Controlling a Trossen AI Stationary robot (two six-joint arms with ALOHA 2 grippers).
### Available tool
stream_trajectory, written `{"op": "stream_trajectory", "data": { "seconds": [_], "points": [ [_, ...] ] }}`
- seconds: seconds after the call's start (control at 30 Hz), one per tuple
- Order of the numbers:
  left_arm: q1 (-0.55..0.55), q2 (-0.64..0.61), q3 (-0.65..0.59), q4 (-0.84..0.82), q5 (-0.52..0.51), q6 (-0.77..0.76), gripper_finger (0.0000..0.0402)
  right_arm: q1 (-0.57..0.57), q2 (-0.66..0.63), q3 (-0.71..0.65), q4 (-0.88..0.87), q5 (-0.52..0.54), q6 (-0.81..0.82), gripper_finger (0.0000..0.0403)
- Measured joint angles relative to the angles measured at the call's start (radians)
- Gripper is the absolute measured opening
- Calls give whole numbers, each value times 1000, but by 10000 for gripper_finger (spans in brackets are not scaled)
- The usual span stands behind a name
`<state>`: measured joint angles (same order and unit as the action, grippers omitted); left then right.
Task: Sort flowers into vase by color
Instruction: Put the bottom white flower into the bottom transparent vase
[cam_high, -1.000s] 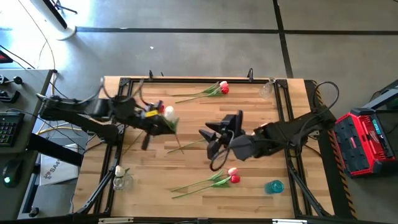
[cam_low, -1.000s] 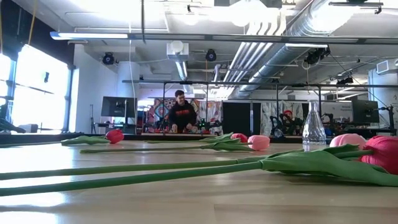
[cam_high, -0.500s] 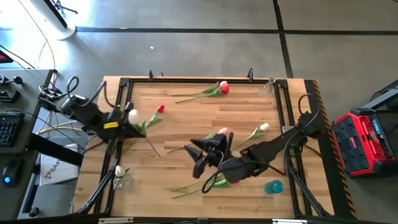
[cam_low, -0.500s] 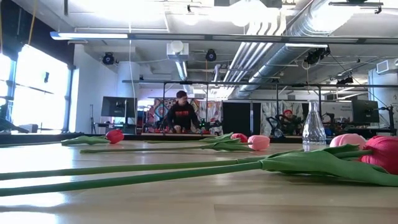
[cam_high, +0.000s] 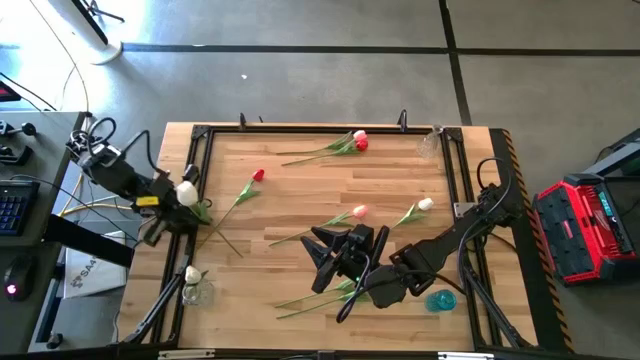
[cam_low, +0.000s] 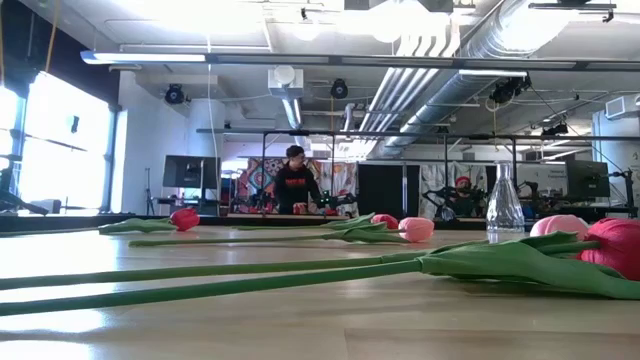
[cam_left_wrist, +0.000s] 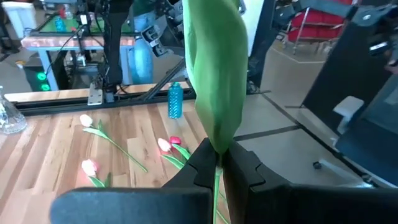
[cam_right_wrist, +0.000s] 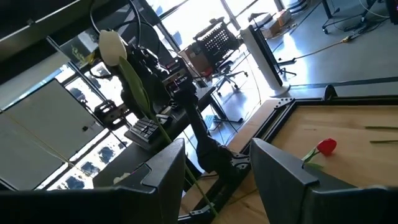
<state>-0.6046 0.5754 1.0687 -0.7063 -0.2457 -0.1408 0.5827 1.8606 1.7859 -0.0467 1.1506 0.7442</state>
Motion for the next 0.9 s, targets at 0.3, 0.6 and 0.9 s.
{"op": "stream_trajectory", "data": {
  "seconds": [0.3, 0.6, 0.9],
  "points": [
    [-39, -117, -1, -152, 27, -59, 0, -9, 4, 0, -39, -29, -13, 169],
    [-40, -207, -83, -175, 140, -90, 0, -33, 5, 0, -138, -67, 154, 169],
    [-39, -315, -196, -97, 272, -93, 0, -35, 5, 0, -138, -61, 218, 169]
  ]
}}
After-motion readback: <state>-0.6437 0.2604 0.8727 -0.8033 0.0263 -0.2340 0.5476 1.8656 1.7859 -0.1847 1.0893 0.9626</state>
